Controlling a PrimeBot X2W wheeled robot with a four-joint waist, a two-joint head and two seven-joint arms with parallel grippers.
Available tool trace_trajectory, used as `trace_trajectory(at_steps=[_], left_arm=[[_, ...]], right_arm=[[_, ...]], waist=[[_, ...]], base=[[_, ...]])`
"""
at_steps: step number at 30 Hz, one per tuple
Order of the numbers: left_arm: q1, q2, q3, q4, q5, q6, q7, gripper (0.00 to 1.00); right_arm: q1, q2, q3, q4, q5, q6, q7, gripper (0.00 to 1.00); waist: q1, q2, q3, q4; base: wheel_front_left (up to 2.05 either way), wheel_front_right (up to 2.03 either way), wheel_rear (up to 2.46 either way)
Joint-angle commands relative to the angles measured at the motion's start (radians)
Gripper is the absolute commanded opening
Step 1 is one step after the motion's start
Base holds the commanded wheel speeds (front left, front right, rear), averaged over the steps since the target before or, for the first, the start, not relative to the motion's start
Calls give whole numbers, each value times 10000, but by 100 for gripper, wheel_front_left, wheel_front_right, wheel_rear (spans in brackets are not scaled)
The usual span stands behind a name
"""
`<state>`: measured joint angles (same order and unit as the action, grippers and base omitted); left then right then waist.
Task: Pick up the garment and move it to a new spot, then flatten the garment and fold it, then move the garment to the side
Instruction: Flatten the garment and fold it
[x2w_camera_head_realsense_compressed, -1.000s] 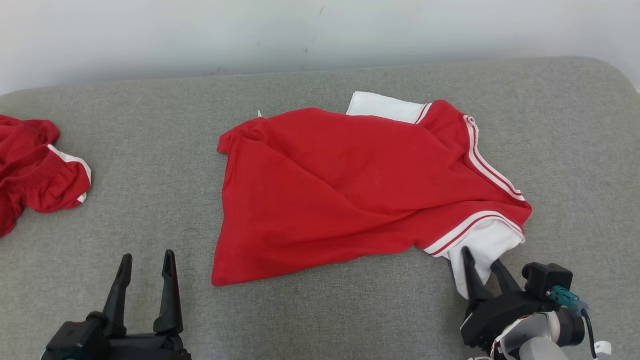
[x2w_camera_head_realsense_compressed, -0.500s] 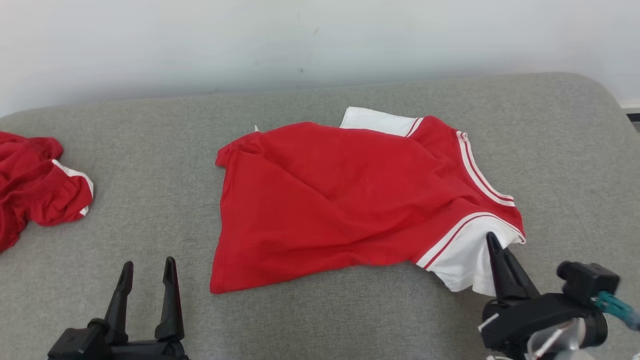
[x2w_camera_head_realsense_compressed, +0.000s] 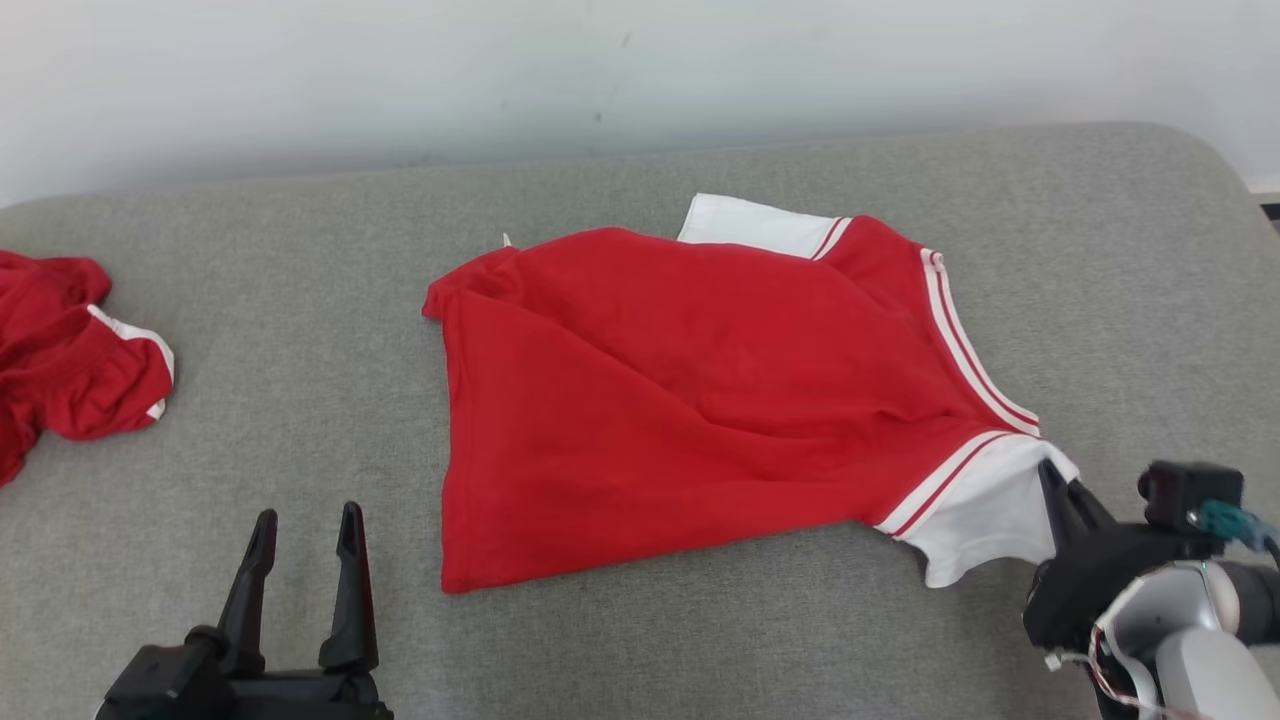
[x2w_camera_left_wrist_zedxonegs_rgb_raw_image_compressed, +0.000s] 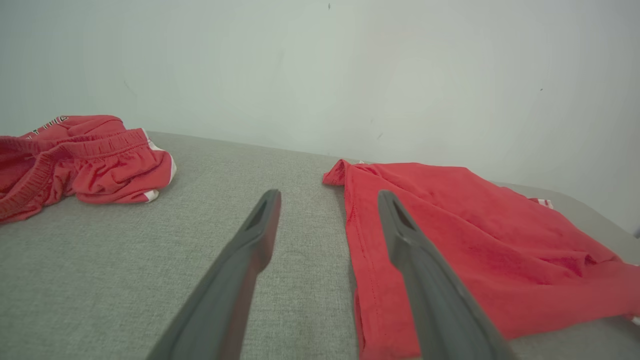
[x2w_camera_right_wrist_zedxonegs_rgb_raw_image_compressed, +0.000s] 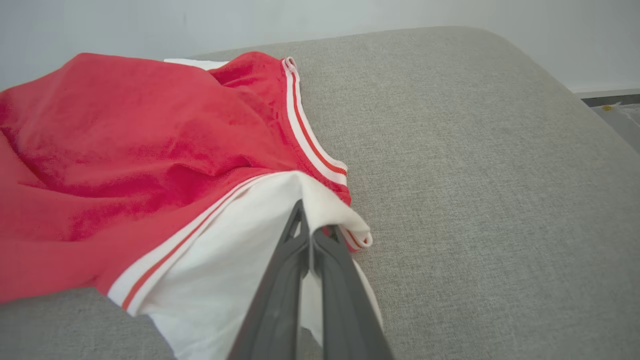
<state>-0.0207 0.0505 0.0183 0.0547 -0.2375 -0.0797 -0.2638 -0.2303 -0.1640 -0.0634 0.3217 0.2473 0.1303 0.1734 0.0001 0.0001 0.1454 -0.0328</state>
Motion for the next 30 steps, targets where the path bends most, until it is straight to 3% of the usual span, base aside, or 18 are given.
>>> trace_trajectory(at_steps=[1,3,4,5,8,13,20,30], left_arm=[[-158,-1,-22,-14,78,-40,-10,100],[-224,-2,-51,5,104,-78,-10,100],[-259,0,-58,19,107,-70,-10,100],[-304,-2,-83,29,119,-70,-10,100],[-389,0,-105,59,133,-85,-10,100],[-330,0,-39,117,101,-9,-10,100],[63,-2,262,121,-55,91,-11,100],[549,-2,518,45,-116,249,-11,100]], right_arm=[[-381,-159,75,442,-234,9,-170,0],[-842,-300,262,1172,-585,9,-341,1],[-1055,-375,370,1515,-766,9,-441,92],[-1240,-458,438,1845,-955,9,-525,100],[-1662,-548,534,2573,-1422,9,-837,100],[-1625,-511,-169,2913,-1895,9,-1561,100],[-882,-15,-712,1854,-2097,9,-3289,100],[395,429,342,-21,-1741,9,-4259,100]], waist=[[-1,-1,128,111],[-1,-1,230,189],[-1,-1,269,224],[-1,-1,312,270],[-1,-1,346,369],[-1,-1,182,362],[-1,-1,-380,-101],[-1,-1,-1093,-598]], base=[[0,0,0],[0,0,0],[0,0,0],[0,0,0],[0,0,0],[0,0,0],[0,0,0],[0,0,0]])
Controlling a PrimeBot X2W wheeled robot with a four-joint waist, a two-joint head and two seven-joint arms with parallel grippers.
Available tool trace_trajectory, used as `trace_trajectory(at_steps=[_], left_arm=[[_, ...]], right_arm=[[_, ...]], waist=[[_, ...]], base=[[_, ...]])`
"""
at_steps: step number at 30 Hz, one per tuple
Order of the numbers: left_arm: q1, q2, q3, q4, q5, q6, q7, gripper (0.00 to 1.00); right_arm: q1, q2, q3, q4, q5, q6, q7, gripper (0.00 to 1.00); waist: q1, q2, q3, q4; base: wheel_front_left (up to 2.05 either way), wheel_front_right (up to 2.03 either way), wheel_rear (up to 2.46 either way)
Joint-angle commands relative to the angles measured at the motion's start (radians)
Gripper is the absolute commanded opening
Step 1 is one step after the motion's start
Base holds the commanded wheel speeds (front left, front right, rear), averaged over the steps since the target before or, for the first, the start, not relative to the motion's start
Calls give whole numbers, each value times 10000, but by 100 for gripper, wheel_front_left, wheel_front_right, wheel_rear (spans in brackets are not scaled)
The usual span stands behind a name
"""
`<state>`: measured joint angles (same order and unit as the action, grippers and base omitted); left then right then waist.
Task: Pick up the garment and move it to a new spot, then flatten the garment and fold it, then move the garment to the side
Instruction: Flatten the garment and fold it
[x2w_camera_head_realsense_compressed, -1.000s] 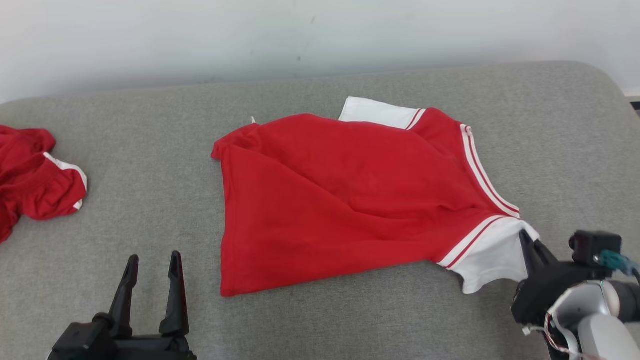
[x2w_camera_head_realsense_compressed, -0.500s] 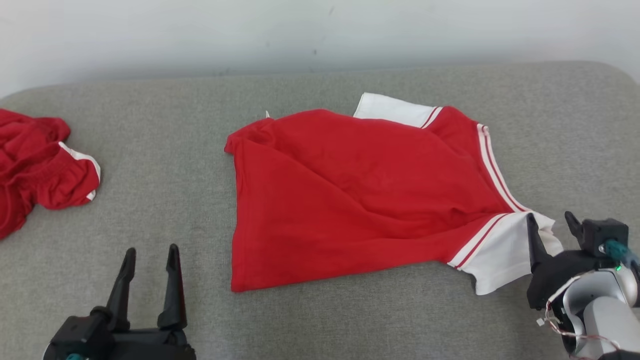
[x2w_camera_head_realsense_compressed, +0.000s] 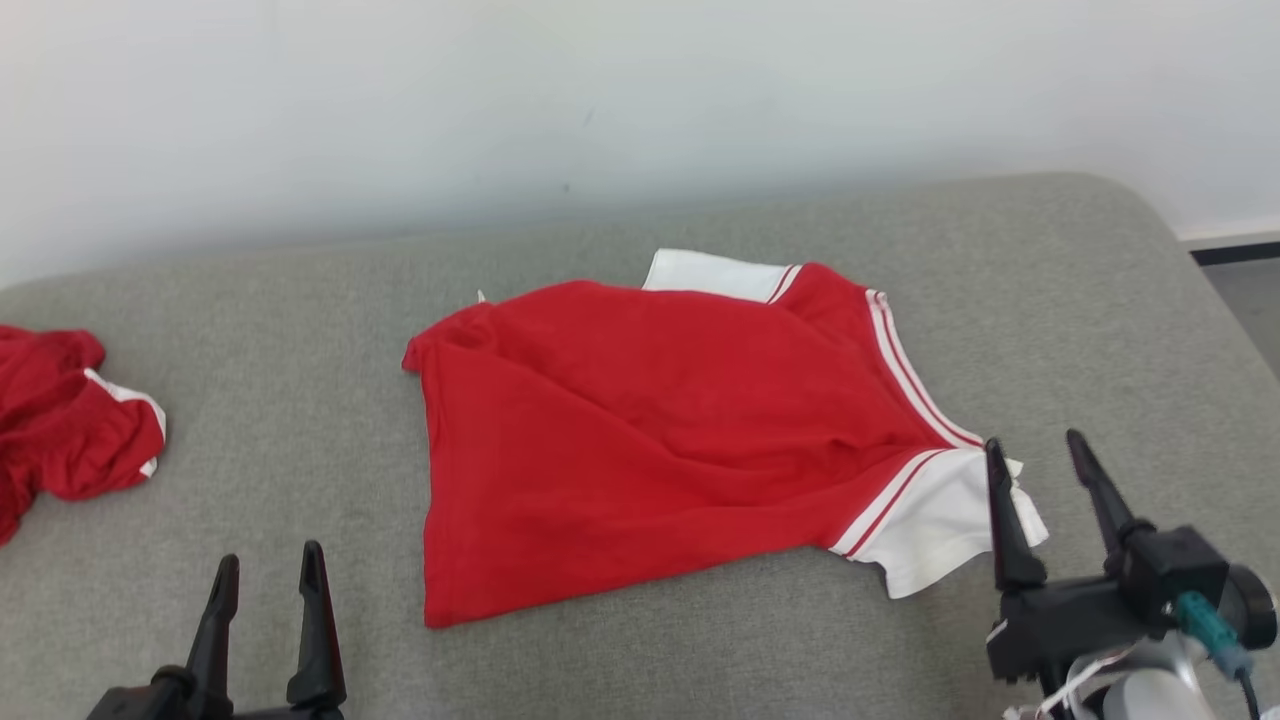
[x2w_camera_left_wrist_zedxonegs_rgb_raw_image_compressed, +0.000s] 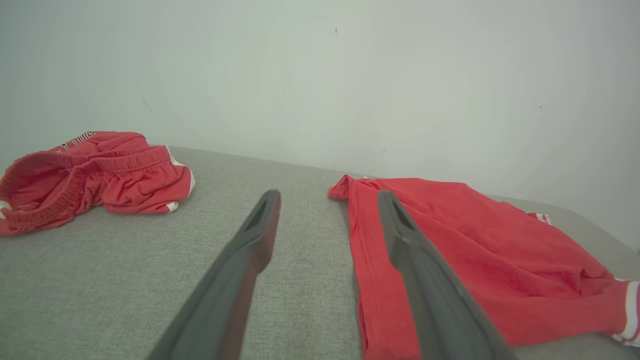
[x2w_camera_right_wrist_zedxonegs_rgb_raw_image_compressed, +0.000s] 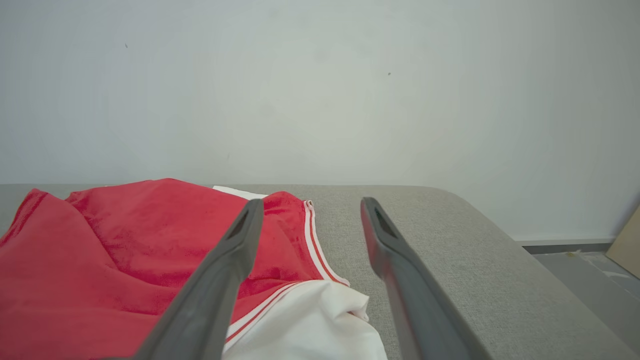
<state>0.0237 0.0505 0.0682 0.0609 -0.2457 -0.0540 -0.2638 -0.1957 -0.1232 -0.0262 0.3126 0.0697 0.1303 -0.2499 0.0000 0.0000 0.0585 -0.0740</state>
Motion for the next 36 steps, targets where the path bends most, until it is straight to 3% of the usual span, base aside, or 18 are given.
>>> trace_trajectory(at_steps=[1,7,16,36], left_arm=[[151,-1,15,0,-46,-2,-11,100],[370,-1,-43,83,-105,154,-11,100],[616,-1,-193,334,-34,249,-11,100],[507,-4,-384,855,12,-16,-11,100]], right_arm=[[198,27,67,-105,80,9,-62,100],[1005,127,433,-792,241,9,-138,100],[1472,207,716,-694,424,9,4,100],[1283,204,516,-530,512,9,115,100]], waist=[[0,0,-291,-202],[0,0,-594,-187],[0,0,-766,-151],[0,0,-605,-95]], base=[[0,0,0],[0,0,0],[0,0,0],[0,0,0]])
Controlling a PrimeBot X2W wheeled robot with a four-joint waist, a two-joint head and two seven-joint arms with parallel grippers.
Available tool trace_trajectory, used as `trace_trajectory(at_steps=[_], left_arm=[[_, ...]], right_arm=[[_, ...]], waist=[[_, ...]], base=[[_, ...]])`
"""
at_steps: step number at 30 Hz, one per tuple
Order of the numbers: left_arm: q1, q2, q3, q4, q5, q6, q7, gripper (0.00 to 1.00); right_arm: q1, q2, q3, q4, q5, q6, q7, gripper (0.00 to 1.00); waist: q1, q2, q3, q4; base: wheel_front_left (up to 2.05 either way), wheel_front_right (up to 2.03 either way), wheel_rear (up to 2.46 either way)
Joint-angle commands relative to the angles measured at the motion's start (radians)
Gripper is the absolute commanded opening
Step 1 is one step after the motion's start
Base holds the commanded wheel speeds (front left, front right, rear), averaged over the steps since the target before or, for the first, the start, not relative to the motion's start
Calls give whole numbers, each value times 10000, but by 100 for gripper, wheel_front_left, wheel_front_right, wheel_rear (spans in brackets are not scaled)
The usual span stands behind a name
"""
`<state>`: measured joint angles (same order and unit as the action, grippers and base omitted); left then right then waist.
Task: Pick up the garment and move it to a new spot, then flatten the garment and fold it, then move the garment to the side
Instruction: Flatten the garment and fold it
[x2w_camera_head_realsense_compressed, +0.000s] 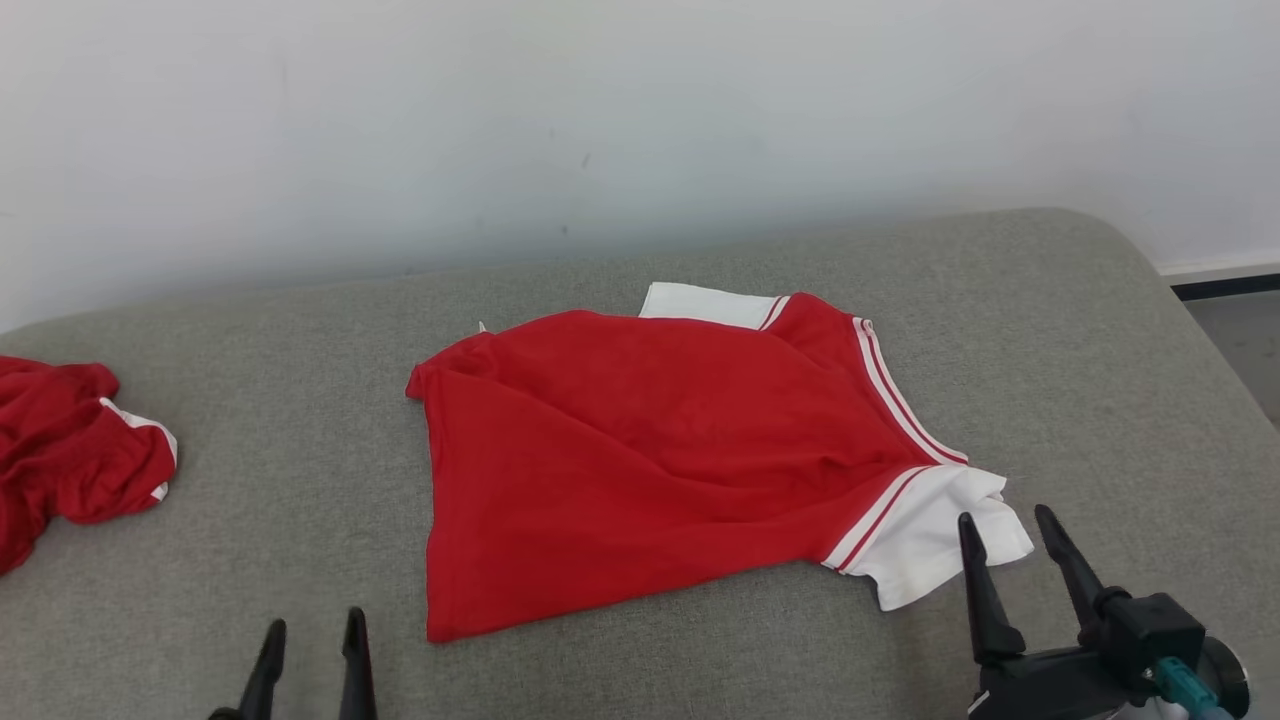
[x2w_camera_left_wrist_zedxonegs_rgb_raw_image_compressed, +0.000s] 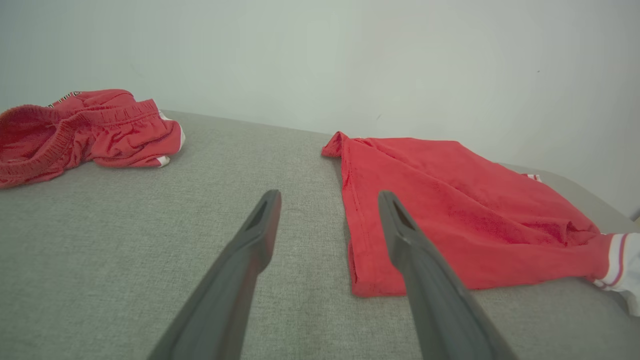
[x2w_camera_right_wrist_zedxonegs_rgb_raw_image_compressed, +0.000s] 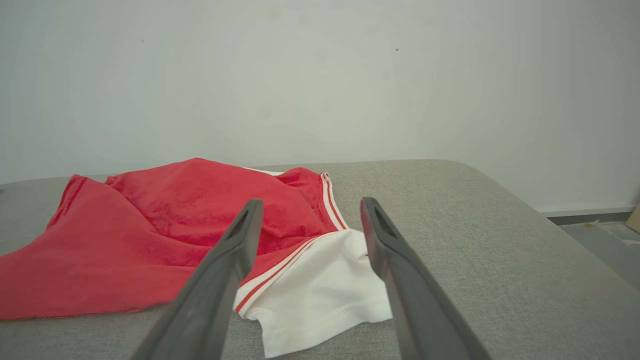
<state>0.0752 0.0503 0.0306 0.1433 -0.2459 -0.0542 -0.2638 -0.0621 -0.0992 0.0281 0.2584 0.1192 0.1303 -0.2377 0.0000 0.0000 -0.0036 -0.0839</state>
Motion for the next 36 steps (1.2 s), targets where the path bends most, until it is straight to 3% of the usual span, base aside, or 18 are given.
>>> trace_trajectory(at_steps=[1,13,25,31,33,36], left_arm=[[-57,1,-67,202,35,-49,-11,100],[-1713,3,-1106,2784,112,-109,-11,100],[-3079,7,-1744,4780,116,432,6,100],[-3233,16,-1741,5041,174,335,62,100],[-3236,15,-1734,5060,188,289,63,90],[-3299,6,-1715,5073,189,265,76,87]], right_arm=[[-106,-68,-88,29,21,9,32,100],[-1278,-340,-1113,1500,-283,9,1273,100],[-2688,-474,-1232,3583,-216,9,1482,100],[-3180,-353,-1157,4386,64,9,1317,100],[-3348,-291,-1093,4660,302,9,1376,100],[-3536,-227,-713,5009,676,9,1527,100]], waist=[[0,0,43,6],[0,0,919,-123],[0,0,1830,-248],[0,0,2067,-292],[0,0,2137,-275],[0,0,2237,-235]], base=[[0,0,0],[0,0,0],[0,0,0],[0,0,0],[0,0,0],[0,0,0]])
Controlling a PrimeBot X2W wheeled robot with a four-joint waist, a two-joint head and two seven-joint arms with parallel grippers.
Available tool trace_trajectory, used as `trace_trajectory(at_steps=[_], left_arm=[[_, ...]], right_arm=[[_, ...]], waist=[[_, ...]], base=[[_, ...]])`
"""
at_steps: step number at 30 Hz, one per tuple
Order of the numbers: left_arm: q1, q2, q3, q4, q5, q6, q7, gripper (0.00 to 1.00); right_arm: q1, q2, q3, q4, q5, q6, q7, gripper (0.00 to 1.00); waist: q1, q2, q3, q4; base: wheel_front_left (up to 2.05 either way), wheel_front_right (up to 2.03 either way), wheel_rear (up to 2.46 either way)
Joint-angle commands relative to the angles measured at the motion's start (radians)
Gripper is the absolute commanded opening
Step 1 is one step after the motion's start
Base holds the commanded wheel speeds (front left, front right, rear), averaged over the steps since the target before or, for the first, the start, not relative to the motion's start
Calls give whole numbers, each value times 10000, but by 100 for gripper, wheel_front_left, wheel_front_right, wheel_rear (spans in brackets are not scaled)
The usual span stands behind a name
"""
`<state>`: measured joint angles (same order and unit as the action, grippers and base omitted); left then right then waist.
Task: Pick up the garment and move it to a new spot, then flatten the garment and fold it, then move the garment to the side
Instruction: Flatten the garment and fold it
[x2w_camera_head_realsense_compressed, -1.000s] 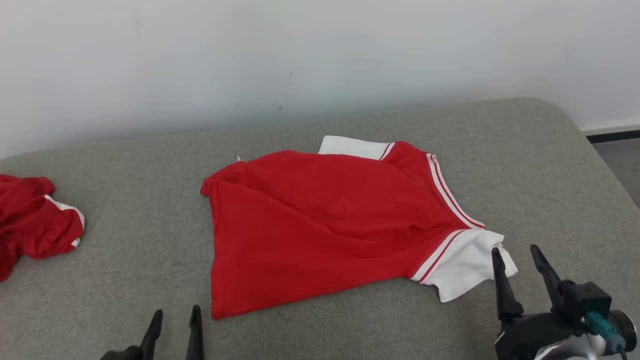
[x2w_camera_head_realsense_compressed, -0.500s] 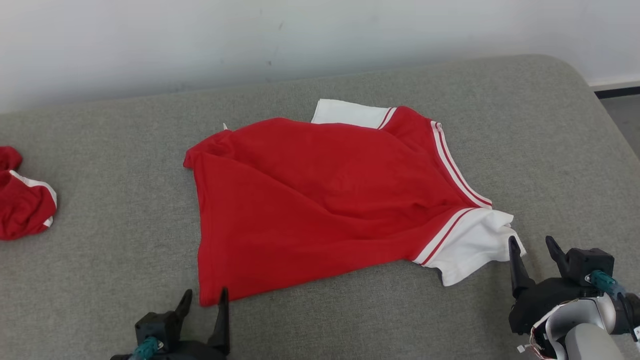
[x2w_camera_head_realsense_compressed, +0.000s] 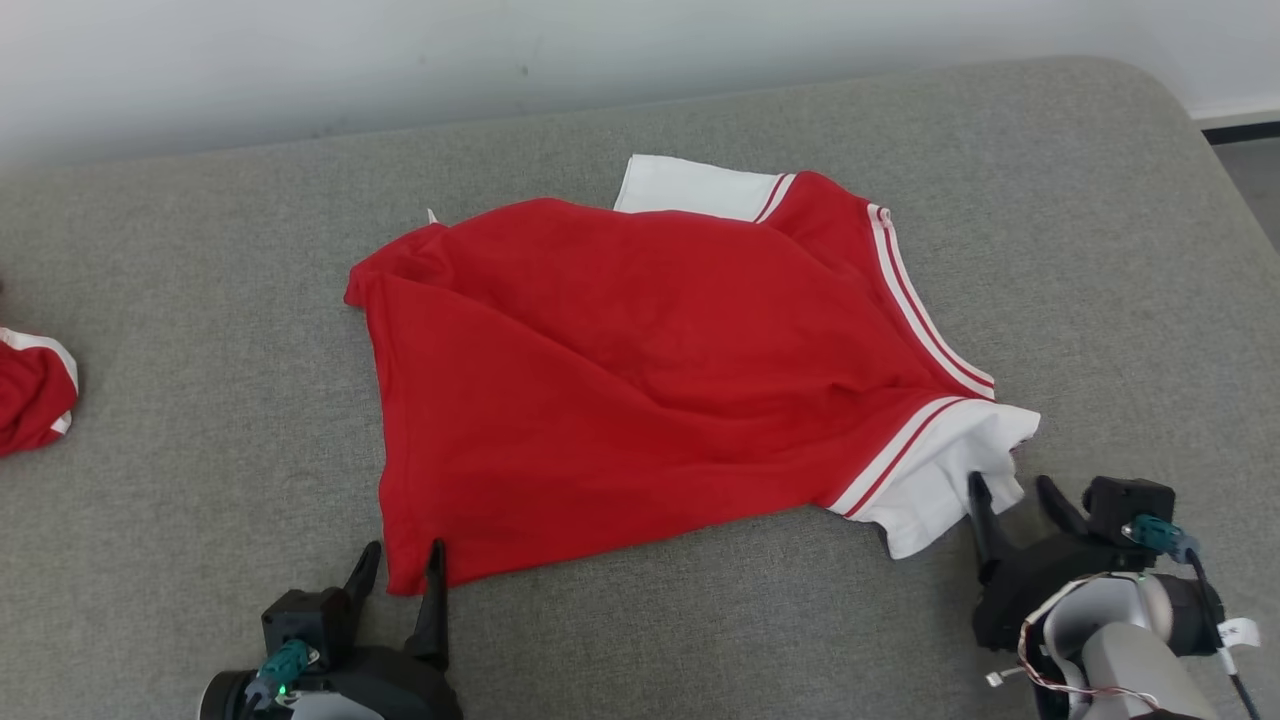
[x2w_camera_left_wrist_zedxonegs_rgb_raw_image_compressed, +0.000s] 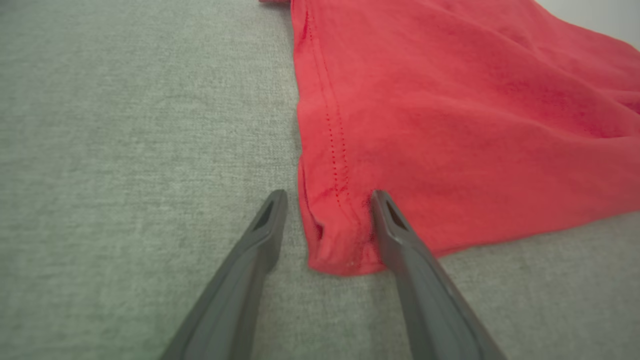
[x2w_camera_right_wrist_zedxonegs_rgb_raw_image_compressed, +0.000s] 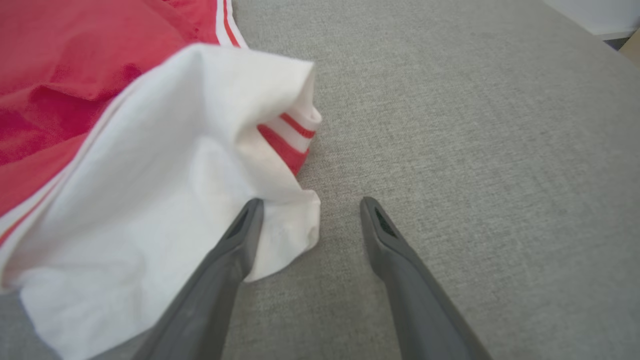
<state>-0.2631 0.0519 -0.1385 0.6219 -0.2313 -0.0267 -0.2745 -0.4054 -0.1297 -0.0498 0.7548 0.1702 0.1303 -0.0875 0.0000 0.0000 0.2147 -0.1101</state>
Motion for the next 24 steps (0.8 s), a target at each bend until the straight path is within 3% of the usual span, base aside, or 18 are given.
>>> trace_trajectory(at_steps=[1,3,6,7,8,9,10,11,12,19,24], left_arm=[[56,-7,-3,285,39,-15,185,88],[-21,-6,13,306,48,-31,194,89],[-122,-9,-27,411,77,-67,209,77],[-155,-8,-36,442,79,-85,216,70],[-177,-10,-51,475,75,-109,216,49],[-177,-10,-51,475,75,-109,216,49],[-190,-14,-76,527,55,-145,216,43],[-205,-17,-102,571,44,-154,216,20],[-189,-19,-134,650,-5,-195,216,0],[12,-24,-312,732,-460,-479,205,0],[90,-14,-174,-524,-1066,-664,98,0]], right_arm=[[-155,85,212,143,336,9,106,100],[-226,15,520,354,601,9,269,100],[-318,-77,823,728,887,9,524,100],[-331,-84,926,848,969,9,618,80],[-336,-96,993,974,1068,9,729,42],[-336,-96,993,974,1068,9,729,42],[-326,-132,1077,1100,1095,9,845,13],[-305,-150,1150,1210,1126,9,921,0],[-284,-150,1220,1280,1169,9,972,0],[197,-163,1507,977,2054,9,873,0],[495,-255,1782,-1040,3907,9,1172,0]], waist=[[0,0,99,34],[0,0,194,45],[0,0,297,83],[0,0,314,94],[0,0,329,105],[0,0,329,105],[0,0,337,116],[0,0,340,127],[0,0,331,136],[0,0,-10,177],[0,0,-378,155]], base=[[0,0,0],[0,0,0],[0,0,0],[0,0,0],[0,0,0],[0,0,0],[0,0,0],[0,0,0],[0,0,0],[0,0,0],[0,0,0]])
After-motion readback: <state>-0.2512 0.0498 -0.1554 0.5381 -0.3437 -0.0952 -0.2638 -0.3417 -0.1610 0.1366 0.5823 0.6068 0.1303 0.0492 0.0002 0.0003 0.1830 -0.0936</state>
